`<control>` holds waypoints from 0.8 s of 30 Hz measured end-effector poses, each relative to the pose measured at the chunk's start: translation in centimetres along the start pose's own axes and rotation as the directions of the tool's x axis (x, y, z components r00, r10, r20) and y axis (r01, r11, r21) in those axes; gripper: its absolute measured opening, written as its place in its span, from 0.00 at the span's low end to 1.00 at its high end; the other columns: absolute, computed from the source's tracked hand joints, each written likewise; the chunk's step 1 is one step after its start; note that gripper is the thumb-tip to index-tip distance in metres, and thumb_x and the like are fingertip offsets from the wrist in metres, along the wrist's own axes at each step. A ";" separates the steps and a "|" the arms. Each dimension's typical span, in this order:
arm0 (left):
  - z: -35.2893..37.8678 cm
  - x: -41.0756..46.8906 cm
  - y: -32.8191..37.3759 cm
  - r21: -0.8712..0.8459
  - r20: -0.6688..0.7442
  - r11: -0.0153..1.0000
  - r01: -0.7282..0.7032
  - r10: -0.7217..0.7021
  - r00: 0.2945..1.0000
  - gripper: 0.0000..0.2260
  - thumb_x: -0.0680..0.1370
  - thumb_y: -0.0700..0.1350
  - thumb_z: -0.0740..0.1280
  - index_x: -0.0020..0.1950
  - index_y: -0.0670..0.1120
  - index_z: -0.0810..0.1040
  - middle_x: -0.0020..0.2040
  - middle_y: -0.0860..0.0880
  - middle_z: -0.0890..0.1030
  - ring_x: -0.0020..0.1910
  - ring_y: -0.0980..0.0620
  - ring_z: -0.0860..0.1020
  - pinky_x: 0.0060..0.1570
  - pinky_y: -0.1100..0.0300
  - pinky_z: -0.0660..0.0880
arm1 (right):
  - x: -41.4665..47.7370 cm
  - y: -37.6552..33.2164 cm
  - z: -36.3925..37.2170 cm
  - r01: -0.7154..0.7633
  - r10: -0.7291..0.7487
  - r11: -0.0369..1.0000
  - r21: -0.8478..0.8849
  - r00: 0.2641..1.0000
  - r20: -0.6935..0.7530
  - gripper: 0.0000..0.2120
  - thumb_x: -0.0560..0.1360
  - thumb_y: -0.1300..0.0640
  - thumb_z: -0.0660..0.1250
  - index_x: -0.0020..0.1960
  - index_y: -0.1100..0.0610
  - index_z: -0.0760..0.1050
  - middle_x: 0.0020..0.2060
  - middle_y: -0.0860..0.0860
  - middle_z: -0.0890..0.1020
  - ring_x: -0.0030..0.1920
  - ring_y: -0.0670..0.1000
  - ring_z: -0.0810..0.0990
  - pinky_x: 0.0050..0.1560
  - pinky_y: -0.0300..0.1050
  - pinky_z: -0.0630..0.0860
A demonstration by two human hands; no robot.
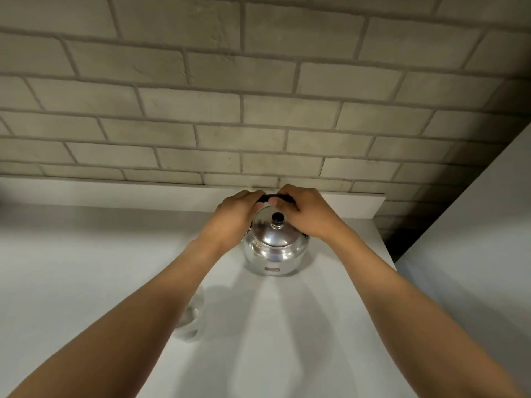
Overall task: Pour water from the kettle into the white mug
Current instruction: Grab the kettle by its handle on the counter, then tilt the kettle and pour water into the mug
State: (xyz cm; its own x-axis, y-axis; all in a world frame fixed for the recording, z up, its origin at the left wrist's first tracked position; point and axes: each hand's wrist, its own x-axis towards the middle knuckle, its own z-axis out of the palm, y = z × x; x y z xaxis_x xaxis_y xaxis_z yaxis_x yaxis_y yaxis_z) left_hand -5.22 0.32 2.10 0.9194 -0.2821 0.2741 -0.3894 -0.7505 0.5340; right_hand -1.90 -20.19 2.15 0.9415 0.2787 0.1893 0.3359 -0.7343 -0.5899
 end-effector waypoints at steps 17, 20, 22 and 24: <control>4.3 -20.2 4.4 0.141 -0.261 0.919 -0.369 0.394 0.882 0.15 0.82 0.46 0.71 0.67 0.43 0.82 0.65 0.45 0.83 0.63 0.43 0.81 0.61 0.49 0.78 | -14.0 -6.7 -0.5 0.034 -0.044 0.996 -0.081 0.990 -0.133 0.17 0.79 0.36 0.65 0.49 0.48 0.81 0.29 0.39 0.81 0.37 0.34 0.79 0.33 0.27 0.68; 4.7 -21.2 4.9 0.125 -0.227 0.939 -0.320 0.341 0.912 0.17 0.82 0.46 0.71 0.69 0.42 0.80 0.67 0.44 0.81 0.67 0.42 0.79 0.66 0.49 0.76 | -15.3 -7.6 -0.3 0.057 -0.068 0.994 -0.091 0.990 -0.124 0.17 0.80 0.36 0.64 0.50 0.48 0.81 0.30 0.37 0.81 0.35 0.35 0.79 0.32 0.29 0.66; 4.5 -21.7 5.0 0.088 -0.214 0.957 -0.276 0.289 0.933 0.19 0.82 0.46 0.71 0.71 0.41 0.78 0.67 0.43 0.80 0.67 0.42 0.78 0.66 0.48 0.76 | -15.9 -8.1 -0.1 0.065 -0.076 0.993 -0.101 0.990 -0.116 0.16 0.81 0.37 0.65 0.50 0.49 0.82 0.28 0.40 0.80 0.34 0.35 0.79 0.31 0.30 0.66; 4.2 -21.9 5.1 0.063 -0.205 0.969 -0.240 0.248 0.947 0.20 0.82 0.46 0.71 0.71 0.39 0.77 0.67 0.42 0.80 0.68 0.42 0.77 0.67 0.48 0.75 | -16.2 -8.6 -0.1 0.067 -0.079 0.991 -0.113 0.991 -0.108 0.16 0.81 0.39 0.66 0.50 0.50 0.83 0.27 0.41 0.80 0.34 0.35 0.79 0.31 0.29 0.66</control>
State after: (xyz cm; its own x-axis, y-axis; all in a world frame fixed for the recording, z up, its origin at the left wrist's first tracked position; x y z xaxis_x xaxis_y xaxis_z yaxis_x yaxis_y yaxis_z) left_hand -27.09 0.13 -4.51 0.7629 -0.3303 0.5558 -0.5942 -0.6971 0.4013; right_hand -20.07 -18.49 4.23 0.9092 0.2677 0.3188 0.3990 -0.7791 -0.4836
